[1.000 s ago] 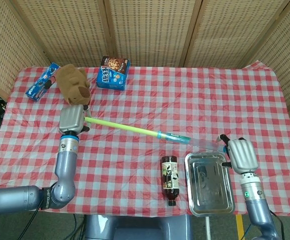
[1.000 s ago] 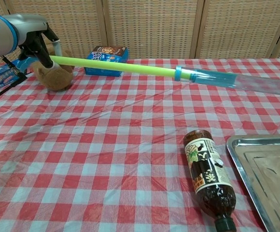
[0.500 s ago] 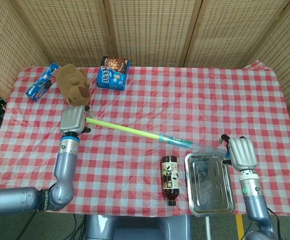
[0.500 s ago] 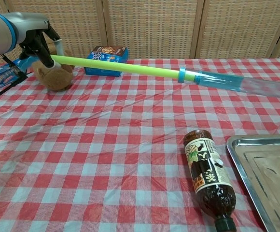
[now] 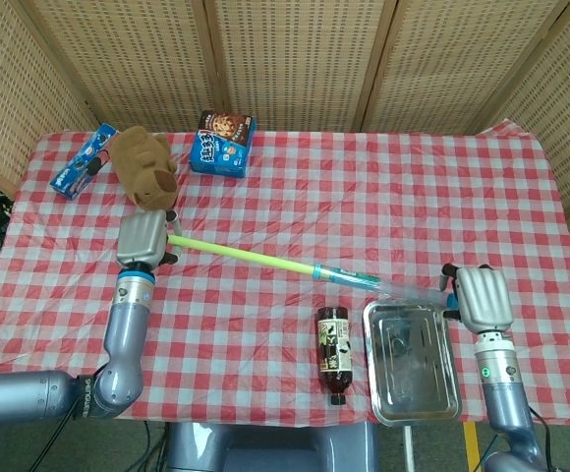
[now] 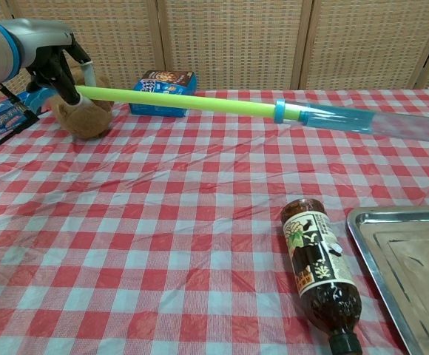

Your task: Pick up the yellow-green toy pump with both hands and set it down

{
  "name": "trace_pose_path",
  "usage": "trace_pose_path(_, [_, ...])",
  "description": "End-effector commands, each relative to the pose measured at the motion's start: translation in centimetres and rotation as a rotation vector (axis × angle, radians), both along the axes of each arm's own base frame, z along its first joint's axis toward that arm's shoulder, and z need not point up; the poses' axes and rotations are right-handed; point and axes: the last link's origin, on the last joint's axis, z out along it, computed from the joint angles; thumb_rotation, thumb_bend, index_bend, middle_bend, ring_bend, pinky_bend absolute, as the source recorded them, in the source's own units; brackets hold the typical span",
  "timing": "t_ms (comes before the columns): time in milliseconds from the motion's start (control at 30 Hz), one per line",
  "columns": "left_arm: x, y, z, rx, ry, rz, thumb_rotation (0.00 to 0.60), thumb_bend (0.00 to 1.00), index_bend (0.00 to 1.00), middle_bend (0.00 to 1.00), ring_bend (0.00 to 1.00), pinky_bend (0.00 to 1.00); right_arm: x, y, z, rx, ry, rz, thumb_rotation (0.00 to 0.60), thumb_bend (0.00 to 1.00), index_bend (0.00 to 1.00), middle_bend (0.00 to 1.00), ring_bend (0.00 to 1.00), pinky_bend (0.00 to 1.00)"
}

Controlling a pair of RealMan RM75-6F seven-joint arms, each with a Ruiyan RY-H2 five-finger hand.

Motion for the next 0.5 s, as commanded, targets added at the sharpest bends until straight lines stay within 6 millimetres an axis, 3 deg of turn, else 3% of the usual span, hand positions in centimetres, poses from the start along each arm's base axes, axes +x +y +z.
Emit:
trace_pose_path(33, [-0.08,-0.06,0.09,-0.001,0.002,0.002,0.6,0.66,0.87,0.93,0.86,0.77,0.05,-0.05,0.02,-0.004,0.0,0.0,0.6,0.29,0.66,1.0,0.99,0.55])
trace_pose_path(500, [-0.85,0.0,0.47,-0.009,0.011,0.024,0.6,0.66,0.87,0.93,0.86,0.77,0.23,-0.11,-0.14,0.012,0.001,-0.032,0.6,0.45,0.54,1.0,0.99,0.55])
